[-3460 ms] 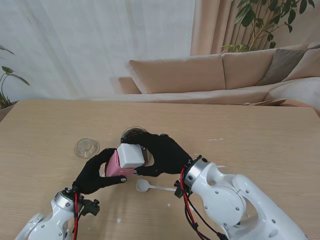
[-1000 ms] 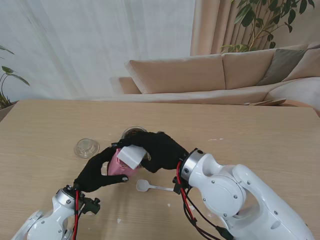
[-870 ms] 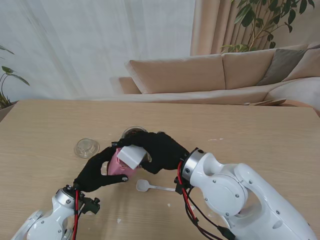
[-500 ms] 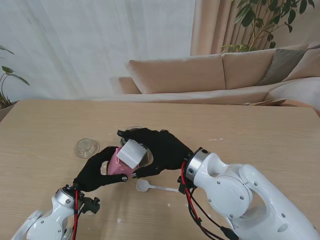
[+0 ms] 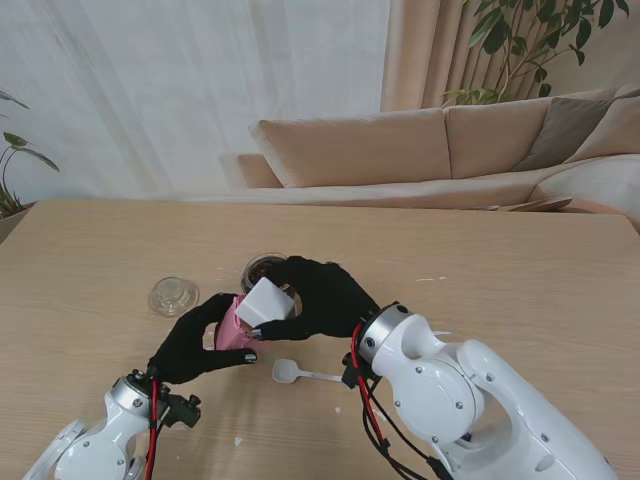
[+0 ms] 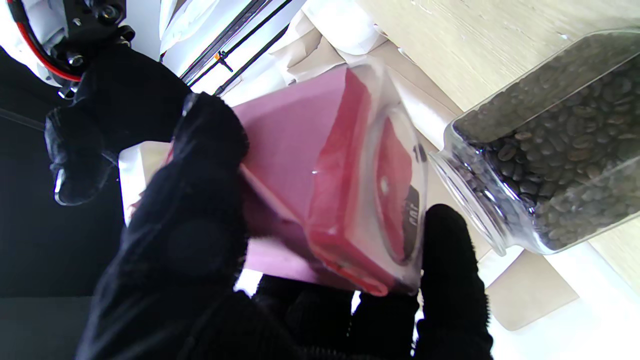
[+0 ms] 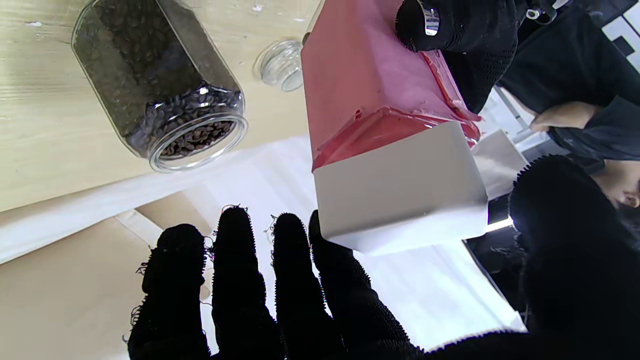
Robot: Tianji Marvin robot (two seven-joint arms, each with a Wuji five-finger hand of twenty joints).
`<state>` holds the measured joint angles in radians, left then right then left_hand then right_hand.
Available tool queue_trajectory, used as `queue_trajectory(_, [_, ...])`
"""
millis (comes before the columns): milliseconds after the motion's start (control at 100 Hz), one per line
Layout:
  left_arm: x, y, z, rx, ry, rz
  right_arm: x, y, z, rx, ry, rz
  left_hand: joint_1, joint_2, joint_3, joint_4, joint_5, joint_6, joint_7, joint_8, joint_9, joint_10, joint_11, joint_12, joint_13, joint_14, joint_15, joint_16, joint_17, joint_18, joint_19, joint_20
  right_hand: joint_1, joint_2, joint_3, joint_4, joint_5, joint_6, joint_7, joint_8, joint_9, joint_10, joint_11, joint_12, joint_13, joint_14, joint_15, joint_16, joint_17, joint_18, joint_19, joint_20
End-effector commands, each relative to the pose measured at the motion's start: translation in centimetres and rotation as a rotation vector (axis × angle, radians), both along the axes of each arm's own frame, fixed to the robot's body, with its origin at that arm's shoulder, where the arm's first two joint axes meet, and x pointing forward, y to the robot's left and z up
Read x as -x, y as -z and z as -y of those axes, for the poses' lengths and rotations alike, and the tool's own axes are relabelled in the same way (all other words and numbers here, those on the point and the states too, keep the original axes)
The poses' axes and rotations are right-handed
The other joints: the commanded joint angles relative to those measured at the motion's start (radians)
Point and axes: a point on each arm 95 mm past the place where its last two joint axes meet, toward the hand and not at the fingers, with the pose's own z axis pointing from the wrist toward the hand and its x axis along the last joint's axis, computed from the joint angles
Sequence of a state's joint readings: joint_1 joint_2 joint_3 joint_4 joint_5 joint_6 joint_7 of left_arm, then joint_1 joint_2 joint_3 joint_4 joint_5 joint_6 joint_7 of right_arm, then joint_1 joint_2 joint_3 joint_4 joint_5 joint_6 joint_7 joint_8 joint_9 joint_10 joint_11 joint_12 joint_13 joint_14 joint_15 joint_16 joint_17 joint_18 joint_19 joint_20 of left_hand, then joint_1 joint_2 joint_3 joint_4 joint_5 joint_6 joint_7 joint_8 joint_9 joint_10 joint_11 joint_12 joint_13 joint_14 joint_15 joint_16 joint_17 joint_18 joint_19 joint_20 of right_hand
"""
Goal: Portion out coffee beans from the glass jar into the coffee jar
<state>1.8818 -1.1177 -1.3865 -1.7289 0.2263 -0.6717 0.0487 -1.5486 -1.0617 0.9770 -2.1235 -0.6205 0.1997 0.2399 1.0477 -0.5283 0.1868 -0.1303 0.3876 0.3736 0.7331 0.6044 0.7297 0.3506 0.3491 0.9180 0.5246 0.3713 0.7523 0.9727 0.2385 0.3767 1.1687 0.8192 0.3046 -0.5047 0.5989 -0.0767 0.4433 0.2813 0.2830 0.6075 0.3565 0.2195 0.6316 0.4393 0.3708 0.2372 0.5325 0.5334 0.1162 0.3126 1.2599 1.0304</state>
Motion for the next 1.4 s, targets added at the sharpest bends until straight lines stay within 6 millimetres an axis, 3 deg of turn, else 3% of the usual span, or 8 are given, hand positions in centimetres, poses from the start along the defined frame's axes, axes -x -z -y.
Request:
queue_trajectory(0, [0.2,-0.2,0.5,-0.001,0.016,-0.001,0.1,0.3,-0.3,0.008,-0.024,-0.016,0.243,0.183,0.324,0.024,0.088,-0.189,0.246,0.075,0.122,-0.143,0.193,0.095,0.028,-0.019,0.009,0.030,0.003,-0.005,0.014,0.001,0.033,-0.005,-0.002,0.001,0.035,-0.009,0.035,0.046,0.024,-0.016,0.008,0.012,0.025,0.008,0.016,0.014,0.007,0.011,0.032,0.004])
queue_trajectory(100, [0.1,-0.2,0.5,-0.004,0.016,0.000,0.0,0.3,-0.5,0.003,-0.043,-0.009,0.243,0.183,0.324,0.024,0.088,-0.189,0.246,0.075,0.122,-0.145,0.193,0.095,0.027,-0.020,0.009,0.030,0.003,-0.005,0.014,0.001,0.212,0.021,-0.026,0.035,0.072,-0.060,0.081,0.111,0.071,-0.047,0.021,0.024,0.062,-0.007,0.036,0.022,0.023,0.012,0.047,0.002])
queue_trajectory(190, [0.2,-0.2,0.4,-0.003,0.016,-0.001,-0.1,0.2,-0.5,-0.010,-0.054,-0.006,0.243,0.183,0.324,0.024,0.088,-0.189,0.246,0.075,0.122,-0.144,0.194,0.095,0.028,-0.020,0.010,0.030,0.003,-0.005,0.014,0.001,0.320,-0.005,0.054,0.056,0.142,-0.127,0.065,0.080,0.108,-0.060,0.008,0.017,0.089,-0.016,0.038,0.021,0.027,0.005,0.054,0.002])
queue_trajectory(350, [0.2,-0.2,0.4,-0.007,0.016,-0.002,-0.2,-0.1,-0.1,-0.009,-0.087,-0.008,0.243,0.183,0.324,0.024,0.088,-0.189,0.246,0.075,0.121,-0.145,0.193,0.095,0.027,-0.020,0.009,0.030,0.003,-0.005,0.014,0.001,0.445,-0.027,0.231,0.061,0.190,-0.314,0.112,0.042,0.140,-0.109,-0.029,-0.003,0.090,-0.043,0.030,0.018,0.019,-0.022,0.047,0.001])
queue_trajectory(490, [0.2,-0.2,0.3,-0.008,0.015,-0.003,-0.2,-0.2,0.2,-0.015,-0.088,-0.004,0.243,0.183,0.323,0.024,0.087,-0.190,0.244,0.075,0.121,-0.145,0.193,0.095,0.028,-0.021,0.009,0.030,0.003,-0.005,0.014,0.001,0.496,-0.039,0.346,0.051,0.217,-0.401,0.198,0.039,0.165,-0.143,-0.032,0.001,0.096,-0.050,0.033,0.020,0.018,-0.024,0.045,0.002])
queue_trajectory(740, [0.1,-0.2,0.3,-0.010,0.016,-0.001,-0.2,-0.4,0.3,-0.037,-0.084,-0.009,0.243,0.184,0.323,0.025,0.087,-0.189,0.244,0.075,0.120,-0.145,0.192,0.095,0.027,-0.020,0.008,0.030,0.003,-0.005,0.014,0.001,0.532,-0.018,0.387,0.037,0.224,-0.433,0.246,0.040,0.172,-0.147,-0.036,0.004,0.093,-0.054,0.031,0.018,0.015,-0.030,0.042,0.002])
queue_trajectory(1170, [0.1,-0.2,0.1,-0.011,0.009,-0.001,0.4,-0.9,0.8,-0.060,-0.056,-0.004,0.243,0.184,0.322,0.024,0.088,-0.189,0.243,0.075,0.121,-0.145,0.192,0.095,0.027,-0.020,0.009,0.030,0.003,-0.005,0.014,0.001,0.524,-0.022,0.370,0.027,0.227,-0.395,0.253,0.021,0.177,-0.146,-0.036,0.006,0.092,-0.054,0.031,0.016,0.015,-0.030,0.040,0.002])
queue_trajectory(1390, [0.2,-0.2,-0.1,-0.011,0.007,0.002,1.4,-1.3,2.6,-0.057,0.005,0.007,0.243,0.183,0.322,0.025,0.088,-0.189,0.244,0.076,0.122,-0.144,0.192,0.095,0.027,-0.019,0.009,0.030,0.003,-0.005,0.014,0.001,0.521,-0.024,0.368,0.023,0.221,-0.388,0.255,0.011,0.183,-0.150,-0.028,0.012,0.095,-0.055,0.033,0.017,0.018,-0.031,0.043,0.004])
